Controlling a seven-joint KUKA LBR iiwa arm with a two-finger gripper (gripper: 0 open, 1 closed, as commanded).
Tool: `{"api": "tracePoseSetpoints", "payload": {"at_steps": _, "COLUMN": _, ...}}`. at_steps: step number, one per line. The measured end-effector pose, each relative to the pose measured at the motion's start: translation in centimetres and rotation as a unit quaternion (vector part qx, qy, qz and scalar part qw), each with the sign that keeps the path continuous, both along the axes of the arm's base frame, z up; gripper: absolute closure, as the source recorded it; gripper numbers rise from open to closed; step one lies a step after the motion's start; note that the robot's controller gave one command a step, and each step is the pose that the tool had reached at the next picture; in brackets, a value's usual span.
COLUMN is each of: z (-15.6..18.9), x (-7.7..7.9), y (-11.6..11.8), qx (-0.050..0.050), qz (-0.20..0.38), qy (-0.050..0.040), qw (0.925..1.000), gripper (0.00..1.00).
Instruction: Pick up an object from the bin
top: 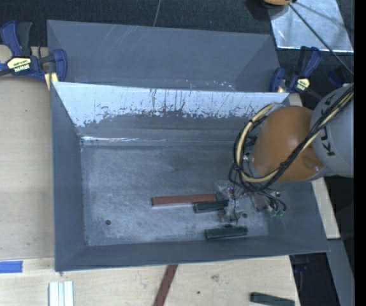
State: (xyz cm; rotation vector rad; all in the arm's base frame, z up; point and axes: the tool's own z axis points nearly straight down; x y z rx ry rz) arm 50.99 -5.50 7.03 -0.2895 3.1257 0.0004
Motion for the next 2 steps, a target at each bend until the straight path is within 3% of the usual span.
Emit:
{"api": "tracePoseSetpoints", "payload": {"at_steps": 1, "z": 0.0, "x": 0.0, "y": 0.0, "qx": 0.0, "qz": 0.0, "qy": -0.0001, "qw": 1.0, "gripper": 1.0}}
{"api": "tracePoseSetpoints", "payload": {"at_steps": 2, "z": 17.4, "x": 0.4, "y": 0.4, "qx": -0.001, "qz": 0.011, "qy": -0.003, "qw": 0.9999, "gripper": 1.0}}
